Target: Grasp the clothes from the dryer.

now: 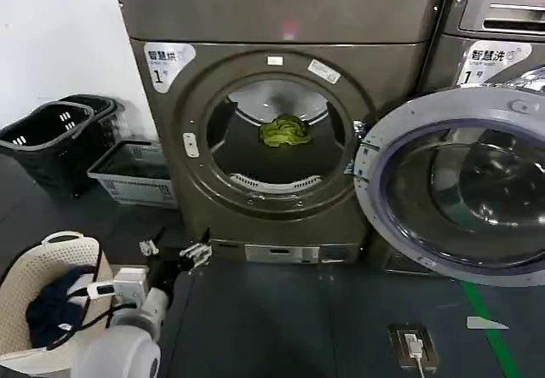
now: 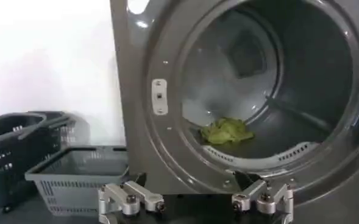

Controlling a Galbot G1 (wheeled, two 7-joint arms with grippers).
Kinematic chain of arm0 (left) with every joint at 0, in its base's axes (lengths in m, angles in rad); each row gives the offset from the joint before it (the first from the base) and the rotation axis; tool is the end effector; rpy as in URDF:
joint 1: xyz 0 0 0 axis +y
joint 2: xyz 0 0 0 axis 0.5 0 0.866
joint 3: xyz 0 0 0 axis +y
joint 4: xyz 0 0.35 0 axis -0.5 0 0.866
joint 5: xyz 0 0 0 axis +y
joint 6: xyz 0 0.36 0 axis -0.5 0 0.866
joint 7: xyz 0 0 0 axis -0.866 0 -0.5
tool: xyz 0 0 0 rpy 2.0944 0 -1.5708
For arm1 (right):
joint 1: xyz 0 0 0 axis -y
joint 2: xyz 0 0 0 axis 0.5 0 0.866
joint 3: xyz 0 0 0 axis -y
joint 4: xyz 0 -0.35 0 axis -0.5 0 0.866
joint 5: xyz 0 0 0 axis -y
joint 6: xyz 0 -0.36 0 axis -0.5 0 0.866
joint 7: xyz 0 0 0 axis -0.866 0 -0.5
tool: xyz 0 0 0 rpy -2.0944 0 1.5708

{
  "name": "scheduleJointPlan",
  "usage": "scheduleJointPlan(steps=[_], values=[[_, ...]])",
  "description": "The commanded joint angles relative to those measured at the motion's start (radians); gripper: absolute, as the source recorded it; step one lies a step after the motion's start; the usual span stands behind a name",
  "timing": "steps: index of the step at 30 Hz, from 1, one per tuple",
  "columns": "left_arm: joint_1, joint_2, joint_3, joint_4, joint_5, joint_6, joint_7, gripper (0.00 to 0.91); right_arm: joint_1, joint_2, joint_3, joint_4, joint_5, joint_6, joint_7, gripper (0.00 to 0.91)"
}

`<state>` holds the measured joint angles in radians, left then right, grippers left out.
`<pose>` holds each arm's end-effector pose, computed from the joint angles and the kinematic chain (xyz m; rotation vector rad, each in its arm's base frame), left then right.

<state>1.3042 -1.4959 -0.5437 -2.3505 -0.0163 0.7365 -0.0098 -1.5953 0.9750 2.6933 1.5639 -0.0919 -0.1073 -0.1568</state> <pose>0.2231 0.0124 -0.1581 0.0130 -2.9271 -0.0956 -0.2383 -0.4439 -0.0008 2.3353 1.6836 -1.0494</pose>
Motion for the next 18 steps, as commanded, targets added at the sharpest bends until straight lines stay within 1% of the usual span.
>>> scheduleJointPlan(steps=[1,18], values=[[0.000,-0.001,0.002,0.001,-0.003,0.049,-0.003,0.907,-0.001,0.001,0.002,-0.001,0.001,-0.001,0.000,0.907],[0.002,-0.001,0.001,-0.005,-0.005,0.049,-0.006,0.907,-0.004,0.003,0.002,0.003,0.013,-0.001,-0.010,0.907]])
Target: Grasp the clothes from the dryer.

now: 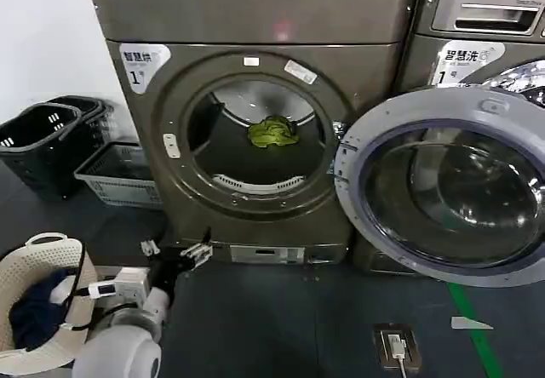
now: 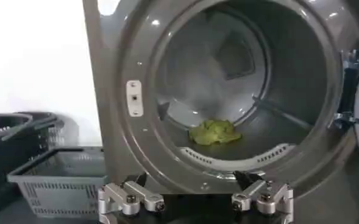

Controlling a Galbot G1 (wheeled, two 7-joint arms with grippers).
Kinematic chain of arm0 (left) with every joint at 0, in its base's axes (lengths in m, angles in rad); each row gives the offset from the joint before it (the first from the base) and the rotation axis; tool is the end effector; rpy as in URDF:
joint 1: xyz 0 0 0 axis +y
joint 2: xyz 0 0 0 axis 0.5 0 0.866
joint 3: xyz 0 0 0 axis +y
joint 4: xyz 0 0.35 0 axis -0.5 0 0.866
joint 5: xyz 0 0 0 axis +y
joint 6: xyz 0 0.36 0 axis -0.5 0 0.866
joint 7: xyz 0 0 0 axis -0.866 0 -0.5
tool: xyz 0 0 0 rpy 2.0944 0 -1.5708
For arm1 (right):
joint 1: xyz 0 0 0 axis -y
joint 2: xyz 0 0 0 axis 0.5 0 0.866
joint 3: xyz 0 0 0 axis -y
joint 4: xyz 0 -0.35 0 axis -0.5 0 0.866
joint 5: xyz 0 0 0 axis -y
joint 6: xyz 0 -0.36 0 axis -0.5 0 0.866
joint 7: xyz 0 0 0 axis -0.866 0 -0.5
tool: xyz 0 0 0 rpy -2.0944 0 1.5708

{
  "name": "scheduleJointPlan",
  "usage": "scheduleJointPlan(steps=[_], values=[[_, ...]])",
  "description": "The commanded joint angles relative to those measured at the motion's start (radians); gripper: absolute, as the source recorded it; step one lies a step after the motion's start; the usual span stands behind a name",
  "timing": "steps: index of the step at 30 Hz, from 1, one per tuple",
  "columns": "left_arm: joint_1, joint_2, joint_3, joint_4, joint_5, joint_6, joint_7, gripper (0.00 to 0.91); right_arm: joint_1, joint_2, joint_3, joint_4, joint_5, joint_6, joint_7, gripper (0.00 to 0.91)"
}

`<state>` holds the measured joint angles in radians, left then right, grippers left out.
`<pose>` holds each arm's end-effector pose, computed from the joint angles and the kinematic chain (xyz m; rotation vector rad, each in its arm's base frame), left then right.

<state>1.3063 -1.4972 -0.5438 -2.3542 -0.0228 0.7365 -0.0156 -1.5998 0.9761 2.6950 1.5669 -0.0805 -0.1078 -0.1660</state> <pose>0.2221 0.0122 -0.1575 0.0160 -2.9289 -0.0870 -0.2386 -0.4429 0.0007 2.3203 1.6969 -1.0485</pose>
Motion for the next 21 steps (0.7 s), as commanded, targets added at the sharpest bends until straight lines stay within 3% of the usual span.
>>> scheduleJointPlan(steps=[1,21], values=[[0.000,0.001,0.001,0.000,0.002,0.049,0.000,0.907,0.000,0.002,0.001,0.001,0.004,-0.001,-0.001,0.907],[0.002,0.003,0.007,-0.001,0.002,0.049,0.003,0.907,-0.002,0.016,0.016,0.008,0.042,0.006,0.021,0.907]])
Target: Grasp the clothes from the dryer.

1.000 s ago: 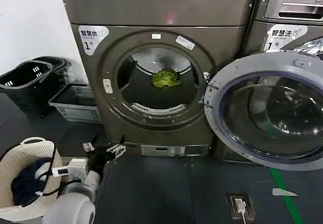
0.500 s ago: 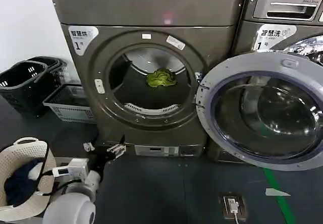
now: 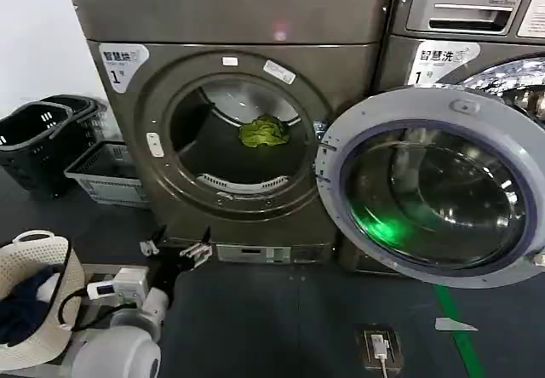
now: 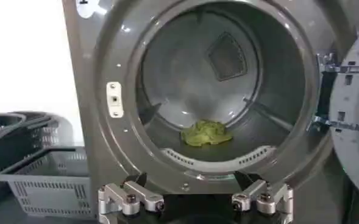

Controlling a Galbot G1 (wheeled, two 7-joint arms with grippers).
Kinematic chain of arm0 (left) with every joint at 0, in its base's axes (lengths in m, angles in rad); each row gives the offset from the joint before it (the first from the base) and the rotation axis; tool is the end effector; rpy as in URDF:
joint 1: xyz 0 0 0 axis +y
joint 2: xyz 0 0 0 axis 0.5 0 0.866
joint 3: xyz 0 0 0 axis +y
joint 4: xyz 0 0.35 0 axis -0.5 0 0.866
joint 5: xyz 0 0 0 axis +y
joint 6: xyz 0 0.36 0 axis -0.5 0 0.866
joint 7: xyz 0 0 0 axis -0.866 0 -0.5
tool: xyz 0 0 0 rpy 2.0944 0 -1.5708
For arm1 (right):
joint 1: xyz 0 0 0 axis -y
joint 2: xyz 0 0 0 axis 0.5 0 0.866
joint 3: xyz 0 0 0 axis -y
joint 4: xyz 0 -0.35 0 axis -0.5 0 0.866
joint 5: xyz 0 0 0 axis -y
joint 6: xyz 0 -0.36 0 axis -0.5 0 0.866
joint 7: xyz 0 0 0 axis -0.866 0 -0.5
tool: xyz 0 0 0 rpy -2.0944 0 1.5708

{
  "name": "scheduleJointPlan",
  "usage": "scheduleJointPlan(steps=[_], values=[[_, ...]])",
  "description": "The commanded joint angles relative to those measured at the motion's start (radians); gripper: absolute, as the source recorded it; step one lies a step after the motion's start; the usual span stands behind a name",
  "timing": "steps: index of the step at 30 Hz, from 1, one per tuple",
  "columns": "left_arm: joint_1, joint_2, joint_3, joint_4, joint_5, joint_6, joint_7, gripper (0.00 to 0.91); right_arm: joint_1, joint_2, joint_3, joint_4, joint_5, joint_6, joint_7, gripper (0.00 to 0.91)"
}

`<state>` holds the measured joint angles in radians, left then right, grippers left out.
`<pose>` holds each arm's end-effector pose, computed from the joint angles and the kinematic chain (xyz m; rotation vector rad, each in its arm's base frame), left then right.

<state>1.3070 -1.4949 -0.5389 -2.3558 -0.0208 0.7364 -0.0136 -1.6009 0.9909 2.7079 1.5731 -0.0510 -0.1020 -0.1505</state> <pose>0.2217 0.0111 -0.1572 0.0070 -2.9296 -0.0913 -0.2451 -0.4375 -0.0023 2.3198 1.6649 -1.0240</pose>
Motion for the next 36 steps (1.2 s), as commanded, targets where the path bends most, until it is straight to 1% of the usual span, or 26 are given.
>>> scheduleJointPlan(steps=[1,36], values=[[0.002,0.001,0.002,0.001,0.000,0.049,0.001,0.907,-0.001,0.001,0.003,0.002,0.013,0.000,0.006,0.907],[0.000,0.009,0.005,0.001,-0.012,0.049,0.002,0.907,-0.018,0.027,0.048,-0.016,0.025,-0.002,0.015,0.907]])
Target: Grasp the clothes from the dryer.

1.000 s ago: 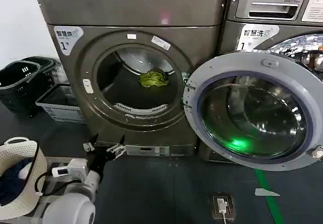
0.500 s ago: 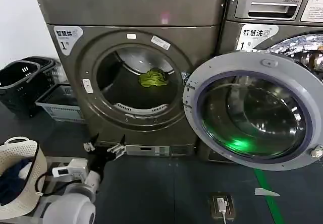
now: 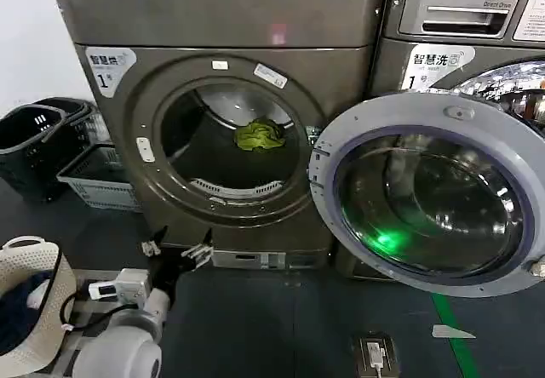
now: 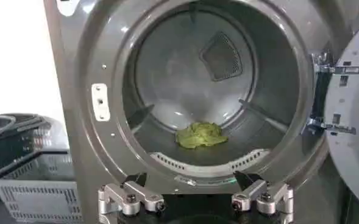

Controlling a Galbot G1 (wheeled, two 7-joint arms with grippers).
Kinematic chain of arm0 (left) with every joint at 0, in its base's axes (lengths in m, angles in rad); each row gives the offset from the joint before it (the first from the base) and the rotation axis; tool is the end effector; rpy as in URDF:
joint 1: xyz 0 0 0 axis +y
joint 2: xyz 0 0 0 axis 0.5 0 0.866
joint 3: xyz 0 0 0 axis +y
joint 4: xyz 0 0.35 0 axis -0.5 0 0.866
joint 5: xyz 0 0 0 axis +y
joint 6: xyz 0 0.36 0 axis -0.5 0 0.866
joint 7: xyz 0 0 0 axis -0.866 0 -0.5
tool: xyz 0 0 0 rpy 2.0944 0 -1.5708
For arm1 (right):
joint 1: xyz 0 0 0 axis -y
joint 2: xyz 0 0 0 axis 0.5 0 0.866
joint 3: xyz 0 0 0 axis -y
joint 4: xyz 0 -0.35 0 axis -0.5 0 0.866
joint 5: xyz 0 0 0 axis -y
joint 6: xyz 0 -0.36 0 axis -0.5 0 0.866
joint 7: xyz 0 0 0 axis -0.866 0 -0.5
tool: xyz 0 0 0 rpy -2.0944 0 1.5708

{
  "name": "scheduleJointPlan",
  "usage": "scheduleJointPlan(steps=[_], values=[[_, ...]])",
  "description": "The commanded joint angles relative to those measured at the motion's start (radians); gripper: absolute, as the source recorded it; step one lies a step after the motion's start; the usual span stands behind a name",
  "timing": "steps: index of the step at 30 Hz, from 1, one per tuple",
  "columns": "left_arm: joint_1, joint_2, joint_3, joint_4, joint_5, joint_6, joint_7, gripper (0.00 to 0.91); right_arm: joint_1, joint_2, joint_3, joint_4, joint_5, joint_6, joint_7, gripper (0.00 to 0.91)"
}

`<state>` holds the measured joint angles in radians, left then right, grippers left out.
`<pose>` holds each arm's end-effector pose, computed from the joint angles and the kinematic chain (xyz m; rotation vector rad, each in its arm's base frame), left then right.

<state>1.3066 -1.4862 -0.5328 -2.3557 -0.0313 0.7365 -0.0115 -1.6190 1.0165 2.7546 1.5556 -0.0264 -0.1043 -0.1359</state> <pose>0.2218 0.0104 -0.1572 -0.0160 -2.9292 -0.0898 -0.2682 -0.4288 -0.0089 2.3742 1.6091 -0.9761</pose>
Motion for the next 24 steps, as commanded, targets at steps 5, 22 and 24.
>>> scheduleJointPlan(steps=[5,22,24], values=[[-0.002,0.004,0.001,0.008,-0.001,0.049,0.000,0.907,-0.003,0.005,0.005,0.002,0.003,0.001,0.001,0.907],[-0.011,0.003,0.007,0.019,0.005,0.049,0.004,0.907,-0.010,0.012,0.015,0.001,0.007,0.003,0.001,0.907],[-0.010,0.002,0.007,0.017,0.006,0.049,0.004,0.907,-0.011,0.013,0.015,0.001,0.007,0.003,0.001,0.907]])
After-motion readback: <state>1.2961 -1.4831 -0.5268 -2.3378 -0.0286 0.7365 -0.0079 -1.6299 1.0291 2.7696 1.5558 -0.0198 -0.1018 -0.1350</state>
